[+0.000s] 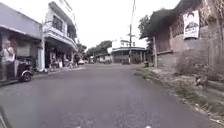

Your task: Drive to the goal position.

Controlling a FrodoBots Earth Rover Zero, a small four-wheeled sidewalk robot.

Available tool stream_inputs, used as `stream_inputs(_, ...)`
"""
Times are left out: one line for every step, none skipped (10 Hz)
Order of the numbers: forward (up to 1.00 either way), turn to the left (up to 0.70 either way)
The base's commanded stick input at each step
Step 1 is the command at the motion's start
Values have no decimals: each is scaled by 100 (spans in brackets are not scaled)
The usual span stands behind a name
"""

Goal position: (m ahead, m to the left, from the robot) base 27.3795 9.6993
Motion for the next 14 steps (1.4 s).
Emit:
stream_inputs(100,0)
stream_inputs(100,0)
stream_inputs(100,0)
stream_inputs(100,0)
stream_inputs(100,0)
stream_inputs(100,0)
stream_inputs(100,0)
stream_inputs(100,0)
stream_inputs(100,0)
stream_inputs(100,0)
stream_inputs(100,0)
stream_inputs(100,0)
stream_inputs(100,0)
stream_inputs(100,0)
